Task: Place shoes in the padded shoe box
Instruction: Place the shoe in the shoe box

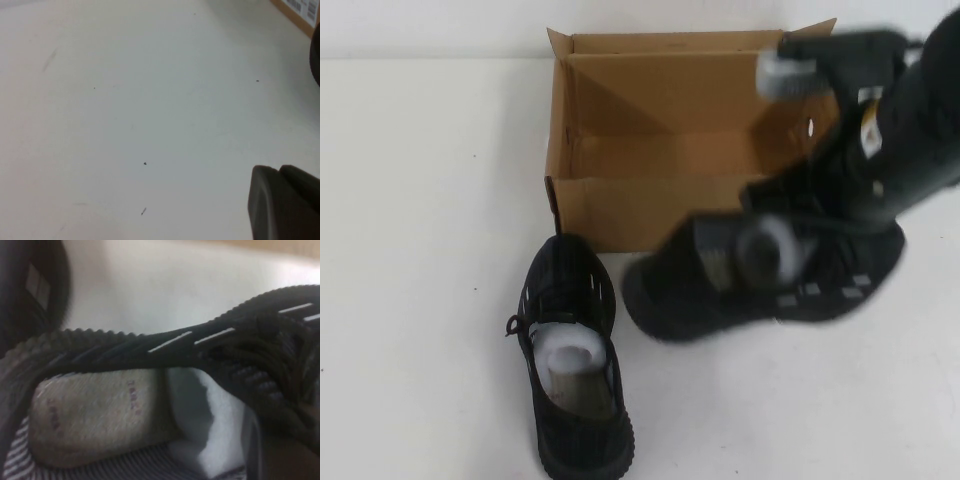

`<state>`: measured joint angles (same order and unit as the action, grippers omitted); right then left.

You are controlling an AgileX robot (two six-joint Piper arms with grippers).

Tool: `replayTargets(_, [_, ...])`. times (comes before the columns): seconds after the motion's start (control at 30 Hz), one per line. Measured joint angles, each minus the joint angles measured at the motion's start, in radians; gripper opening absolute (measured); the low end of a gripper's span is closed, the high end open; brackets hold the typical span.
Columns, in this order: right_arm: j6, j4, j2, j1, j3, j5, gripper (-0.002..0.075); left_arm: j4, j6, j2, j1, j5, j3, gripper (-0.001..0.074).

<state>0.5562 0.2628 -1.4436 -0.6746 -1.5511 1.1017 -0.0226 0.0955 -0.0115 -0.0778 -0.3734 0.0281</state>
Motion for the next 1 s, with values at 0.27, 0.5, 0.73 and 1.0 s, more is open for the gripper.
replayTargets(0.27, [0.037, 0.155, -0.105, 0.002, -0.224, -0.033, -0.0006, 0.000, -0.002, 0.000, 0.000, 0.000, 0.000, -0.0004])
replayTargets(0.5, [0.063, 0.179, -0.287, 0.069, -0.450, -0.042, -0.0006, 0.000, -0.002, 0.000, 0.000, 0.000, 0.000, -0.0004])
replayTargets(0.73, [0.098, 0.170, -0.467, 0.122, -0.600, -0.110, -0.0006, 0.000, -0.002, 0.000, 0.000, 0.000, 0.000, -0.0004])
replayTargets(1.0, [0.099, 0.149, -0.618, 0.142, -0.737, -0.140, -0.0006, 0.000, -0.002, 0.000, 0.000, 0.000, 0.000, -0.0004])
